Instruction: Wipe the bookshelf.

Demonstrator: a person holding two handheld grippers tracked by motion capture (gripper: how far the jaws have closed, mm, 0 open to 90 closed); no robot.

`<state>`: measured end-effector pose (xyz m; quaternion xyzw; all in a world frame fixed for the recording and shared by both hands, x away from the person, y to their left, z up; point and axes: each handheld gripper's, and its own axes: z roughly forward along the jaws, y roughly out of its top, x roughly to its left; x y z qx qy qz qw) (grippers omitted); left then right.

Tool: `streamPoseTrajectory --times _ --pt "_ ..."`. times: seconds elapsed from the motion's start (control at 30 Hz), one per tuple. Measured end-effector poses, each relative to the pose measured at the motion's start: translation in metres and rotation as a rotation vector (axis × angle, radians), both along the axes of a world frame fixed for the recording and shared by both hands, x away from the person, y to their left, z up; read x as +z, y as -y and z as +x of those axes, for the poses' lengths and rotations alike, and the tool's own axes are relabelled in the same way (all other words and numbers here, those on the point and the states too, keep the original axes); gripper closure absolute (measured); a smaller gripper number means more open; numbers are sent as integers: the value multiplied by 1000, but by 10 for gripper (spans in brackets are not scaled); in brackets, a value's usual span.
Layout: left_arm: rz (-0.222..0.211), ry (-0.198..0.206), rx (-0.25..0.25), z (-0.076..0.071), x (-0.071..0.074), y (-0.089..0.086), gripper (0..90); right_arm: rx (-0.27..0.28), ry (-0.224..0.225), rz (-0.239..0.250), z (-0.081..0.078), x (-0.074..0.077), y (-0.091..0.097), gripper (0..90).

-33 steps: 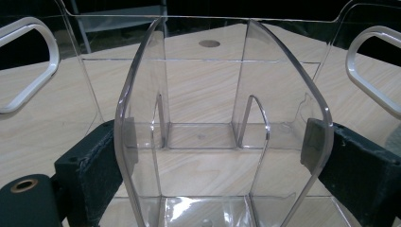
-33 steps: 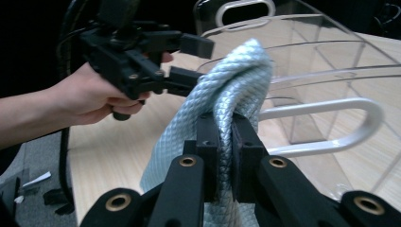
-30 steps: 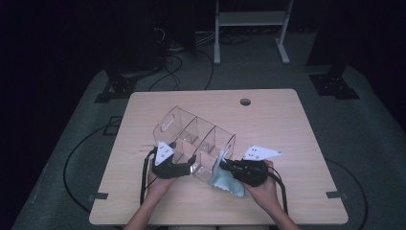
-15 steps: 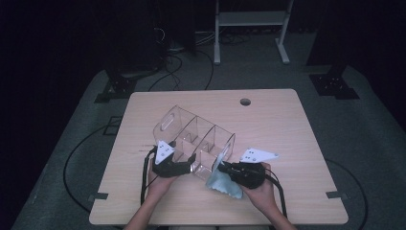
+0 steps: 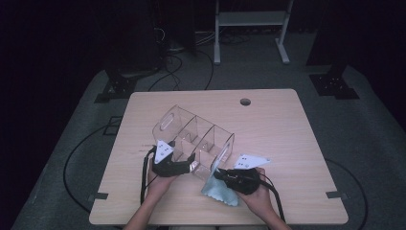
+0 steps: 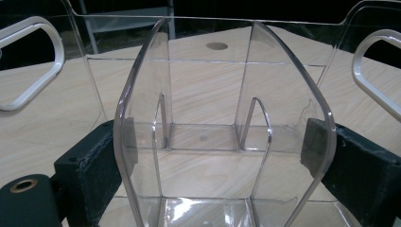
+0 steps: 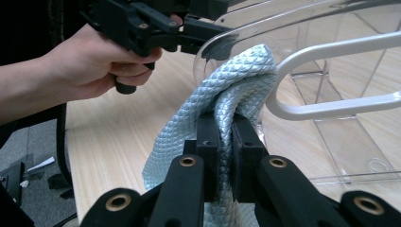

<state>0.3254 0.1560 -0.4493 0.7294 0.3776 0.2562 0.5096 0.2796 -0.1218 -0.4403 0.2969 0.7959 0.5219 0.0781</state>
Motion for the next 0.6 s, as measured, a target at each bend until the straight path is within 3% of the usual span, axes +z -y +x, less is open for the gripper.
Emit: streamPoseTrajectory --times 0.17,0.23,0.33,0.47,0.6 --pt "4 3 1 0 1 1 76 -16 2 -14 5 -6 3 834" --pt "4 3 1 0 0 1 76 -34 12 -61 7 -14 3 835" --pt "1 1 2 0 0 1 76 -31 -28 -38 10 -18 5 835" --pt "-5 2 0 1 0 0 75 -16 7 8 5 -4 4 835" --pt "-2 0 3 1 0 1 75 -12 -13 26 9 -9 6 835"
